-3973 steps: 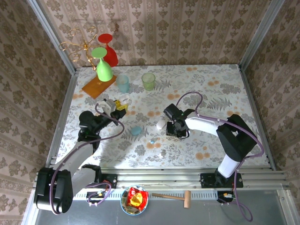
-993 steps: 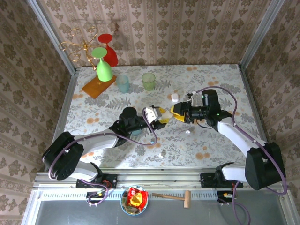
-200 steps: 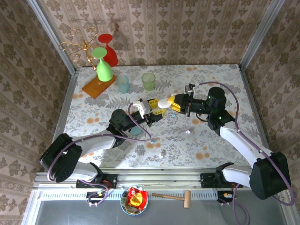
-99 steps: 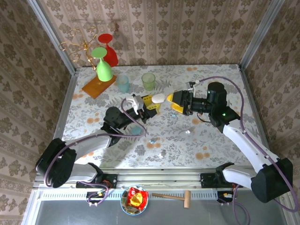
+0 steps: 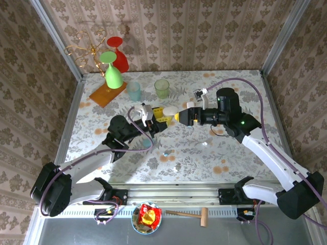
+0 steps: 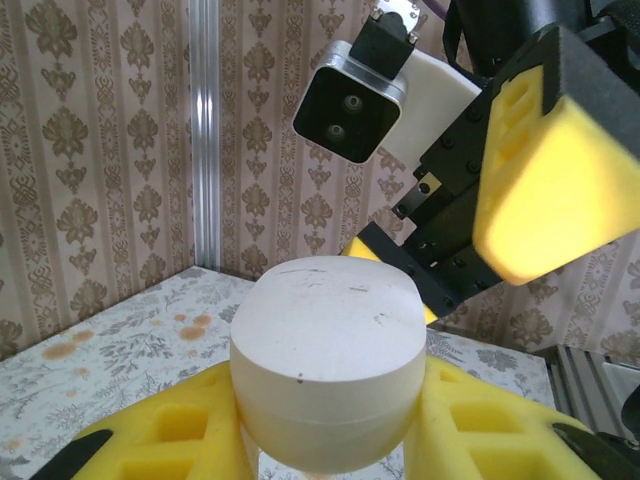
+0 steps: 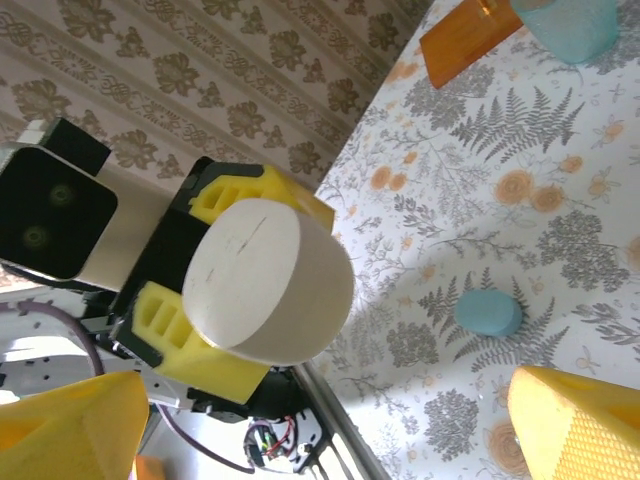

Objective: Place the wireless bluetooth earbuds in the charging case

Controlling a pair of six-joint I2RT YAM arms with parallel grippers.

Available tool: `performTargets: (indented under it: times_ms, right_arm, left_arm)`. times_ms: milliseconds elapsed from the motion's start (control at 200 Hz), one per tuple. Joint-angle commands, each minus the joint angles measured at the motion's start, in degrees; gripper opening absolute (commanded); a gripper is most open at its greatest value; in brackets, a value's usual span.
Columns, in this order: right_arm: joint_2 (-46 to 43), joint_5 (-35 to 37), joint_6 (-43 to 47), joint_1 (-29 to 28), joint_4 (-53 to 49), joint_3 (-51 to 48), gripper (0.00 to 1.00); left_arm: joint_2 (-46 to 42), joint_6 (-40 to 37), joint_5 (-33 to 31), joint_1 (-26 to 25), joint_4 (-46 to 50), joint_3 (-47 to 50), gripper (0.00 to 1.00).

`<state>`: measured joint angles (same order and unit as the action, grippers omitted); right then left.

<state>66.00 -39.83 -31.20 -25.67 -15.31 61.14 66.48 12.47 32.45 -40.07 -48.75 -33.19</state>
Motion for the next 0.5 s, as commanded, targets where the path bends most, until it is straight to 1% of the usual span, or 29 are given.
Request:
performTargets:
  times_ms: [0,200,495]
  right_arm:
    - [0.88,2.74,1.93,-0.17,-1.57,1.76,0.93]
    - [1.5,2.37,2.1,-0.17,-1.27,1.83,0.92]
    - [1.33,7.24,1.07,-0.16,-0.36,2.05,0.9]
  left_arm:
    - [-0.83,1.85,1.77,0.25,-0.82,-2.23,0.27]
    - [-1.13,2.21,1.3,0.15,-0.98,-1.7,0.27]
    - [-1.09,1.96,3.19,-0.09,-1.15,-2.05,0.27]
